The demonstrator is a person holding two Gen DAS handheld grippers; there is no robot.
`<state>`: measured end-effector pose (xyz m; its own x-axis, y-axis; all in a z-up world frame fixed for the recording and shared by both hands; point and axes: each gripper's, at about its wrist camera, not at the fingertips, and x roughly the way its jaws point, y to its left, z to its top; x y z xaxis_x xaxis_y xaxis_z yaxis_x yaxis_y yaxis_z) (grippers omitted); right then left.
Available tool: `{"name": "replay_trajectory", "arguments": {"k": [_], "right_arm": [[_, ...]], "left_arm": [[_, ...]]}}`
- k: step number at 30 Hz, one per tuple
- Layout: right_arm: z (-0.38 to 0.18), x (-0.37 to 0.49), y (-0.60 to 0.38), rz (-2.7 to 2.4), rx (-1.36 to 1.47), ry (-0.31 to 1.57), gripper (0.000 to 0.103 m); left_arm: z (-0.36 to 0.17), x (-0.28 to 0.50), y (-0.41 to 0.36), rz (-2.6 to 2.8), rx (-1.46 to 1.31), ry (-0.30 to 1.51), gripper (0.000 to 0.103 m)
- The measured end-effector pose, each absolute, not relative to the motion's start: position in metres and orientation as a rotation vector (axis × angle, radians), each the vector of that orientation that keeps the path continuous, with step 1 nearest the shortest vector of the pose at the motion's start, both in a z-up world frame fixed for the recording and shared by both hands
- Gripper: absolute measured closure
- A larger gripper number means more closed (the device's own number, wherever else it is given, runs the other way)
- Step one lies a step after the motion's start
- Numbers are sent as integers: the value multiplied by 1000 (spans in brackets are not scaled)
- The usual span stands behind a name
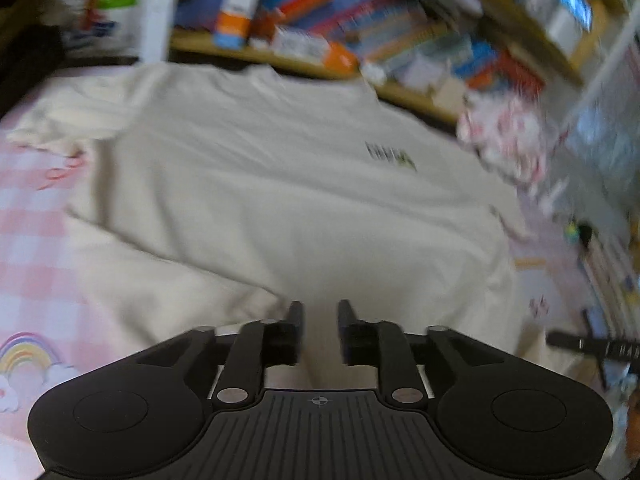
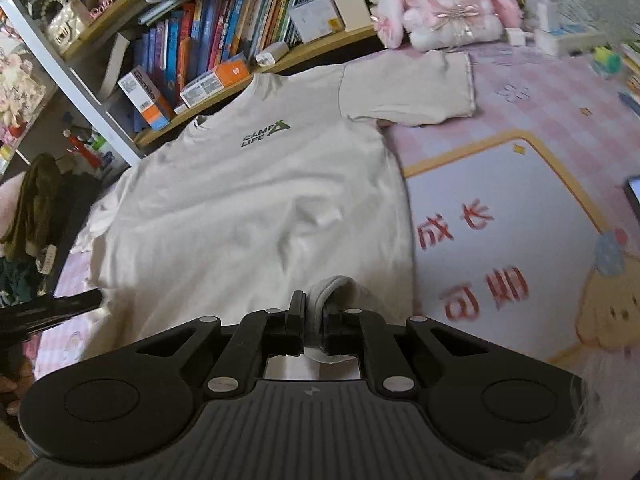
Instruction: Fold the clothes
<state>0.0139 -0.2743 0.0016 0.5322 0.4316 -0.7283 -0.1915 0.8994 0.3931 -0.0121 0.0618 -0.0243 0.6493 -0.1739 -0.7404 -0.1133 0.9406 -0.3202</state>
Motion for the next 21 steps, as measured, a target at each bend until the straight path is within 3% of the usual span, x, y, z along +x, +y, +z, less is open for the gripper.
{"name": "replay_trajectory", "arguments": {"k": [4,9,12,14,21], "right_arm": [[-4,19,-279,389,267,954,94],[-11,12,-297,392,297,989,91],[-14,5,-302,389,309,1007,82],[-16,3,-302,387,312,1020,75],[-18,-5,-307,373,337,1045,68]], "left_arm": [[-4,-49,66,-53,-335,753,67],[-11,-84,100,75,-310,765,68],[-19,-86,107,103,-312,794,68],[-21,-80,101,74,-304,799,67],[-36,-41,80,60,-89,888,67]]}}
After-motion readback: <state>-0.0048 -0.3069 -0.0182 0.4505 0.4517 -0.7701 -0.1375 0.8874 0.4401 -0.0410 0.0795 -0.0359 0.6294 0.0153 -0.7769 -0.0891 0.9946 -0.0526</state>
